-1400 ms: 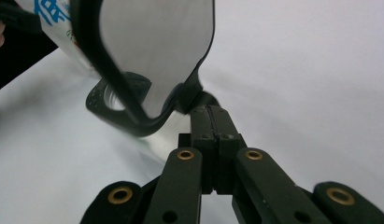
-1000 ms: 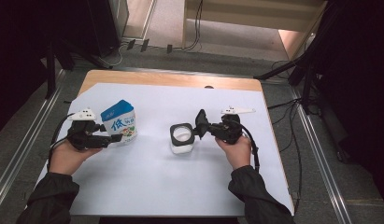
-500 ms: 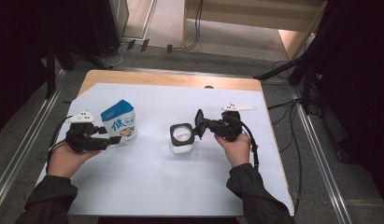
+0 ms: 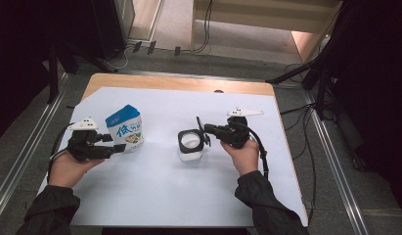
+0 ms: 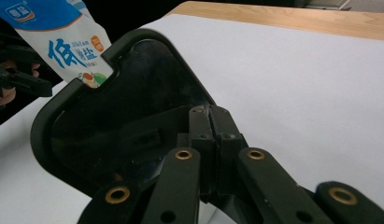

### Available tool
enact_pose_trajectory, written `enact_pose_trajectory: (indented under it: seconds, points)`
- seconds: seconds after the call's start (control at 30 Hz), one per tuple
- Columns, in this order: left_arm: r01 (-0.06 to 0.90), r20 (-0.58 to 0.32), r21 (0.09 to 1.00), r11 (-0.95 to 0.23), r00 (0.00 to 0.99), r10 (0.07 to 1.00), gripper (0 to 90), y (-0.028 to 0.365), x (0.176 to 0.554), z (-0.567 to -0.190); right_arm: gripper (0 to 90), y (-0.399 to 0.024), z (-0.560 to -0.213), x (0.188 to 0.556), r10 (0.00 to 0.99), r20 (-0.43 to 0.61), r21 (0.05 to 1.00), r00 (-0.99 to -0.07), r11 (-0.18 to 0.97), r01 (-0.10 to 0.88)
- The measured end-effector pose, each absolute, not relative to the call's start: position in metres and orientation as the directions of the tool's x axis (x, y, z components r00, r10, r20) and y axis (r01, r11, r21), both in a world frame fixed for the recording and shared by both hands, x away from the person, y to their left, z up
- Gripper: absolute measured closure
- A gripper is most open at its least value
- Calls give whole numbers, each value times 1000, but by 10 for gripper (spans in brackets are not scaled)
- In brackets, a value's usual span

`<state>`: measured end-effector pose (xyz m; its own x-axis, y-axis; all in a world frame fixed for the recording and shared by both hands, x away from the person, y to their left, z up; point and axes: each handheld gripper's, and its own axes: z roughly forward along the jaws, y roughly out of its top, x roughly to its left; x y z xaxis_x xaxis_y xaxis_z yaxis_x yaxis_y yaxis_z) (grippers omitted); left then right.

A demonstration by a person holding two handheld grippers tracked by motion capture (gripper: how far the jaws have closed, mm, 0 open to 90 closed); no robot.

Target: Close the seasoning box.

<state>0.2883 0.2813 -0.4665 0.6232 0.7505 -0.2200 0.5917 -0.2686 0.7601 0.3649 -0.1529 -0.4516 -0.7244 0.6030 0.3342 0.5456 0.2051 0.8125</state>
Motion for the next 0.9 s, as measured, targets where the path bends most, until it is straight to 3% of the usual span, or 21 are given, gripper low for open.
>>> enact_pose_trajectory:
  seconds: [0.3, 0.67, 0.9]
  points:
    - [589, -216, 763, -267, 621, 753, 393, 282, 285, -467, 896, -137, -456, 363, 577, 300, 807, -759, 271, 525]
    - [589, -212, 762, -267, 618, 757, 389, 284, 283, -467, 695, -148, -452, 365, 596, 273, 823, -755, 262, 504]
    - [591, -213, 761, -267, 617, 758, 386, 284, 282, -466, 620, -164, -454, 365, 627, 264, 823, -733, 249, 510]
